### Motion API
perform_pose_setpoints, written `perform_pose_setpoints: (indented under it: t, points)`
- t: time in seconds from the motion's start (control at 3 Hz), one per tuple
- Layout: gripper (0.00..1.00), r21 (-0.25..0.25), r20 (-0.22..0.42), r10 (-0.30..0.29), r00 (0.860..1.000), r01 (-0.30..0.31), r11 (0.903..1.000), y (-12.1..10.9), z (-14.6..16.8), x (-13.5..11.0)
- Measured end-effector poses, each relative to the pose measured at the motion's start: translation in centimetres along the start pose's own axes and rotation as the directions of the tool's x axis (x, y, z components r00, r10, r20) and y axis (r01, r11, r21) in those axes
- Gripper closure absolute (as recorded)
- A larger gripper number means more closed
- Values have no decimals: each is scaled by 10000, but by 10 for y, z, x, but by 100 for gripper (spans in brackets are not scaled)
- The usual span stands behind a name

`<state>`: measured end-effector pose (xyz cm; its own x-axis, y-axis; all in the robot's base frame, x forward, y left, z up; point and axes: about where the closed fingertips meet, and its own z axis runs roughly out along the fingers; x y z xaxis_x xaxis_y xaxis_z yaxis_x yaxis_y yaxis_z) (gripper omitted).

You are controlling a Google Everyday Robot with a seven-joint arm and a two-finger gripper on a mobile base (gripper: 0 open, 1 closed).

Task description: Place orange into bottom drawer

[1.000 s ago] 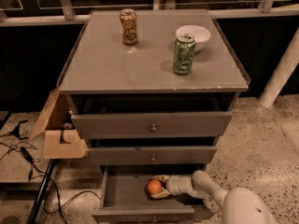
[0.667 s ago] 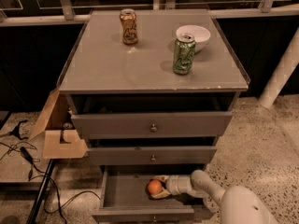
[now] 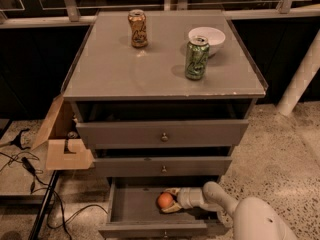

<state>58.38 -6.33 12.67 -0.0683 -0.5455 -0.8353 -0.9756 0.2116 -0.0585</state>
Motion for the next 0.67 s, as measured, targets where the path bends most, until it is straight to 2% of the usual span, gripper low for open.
perform_pose_setpoints:
  t: [0.33,0.67]
  points:
    - [54,-1,0,0,10000,0,10000,0,0,0]
    - [31,-1,0,0,10000,0,10000,0,0,0]
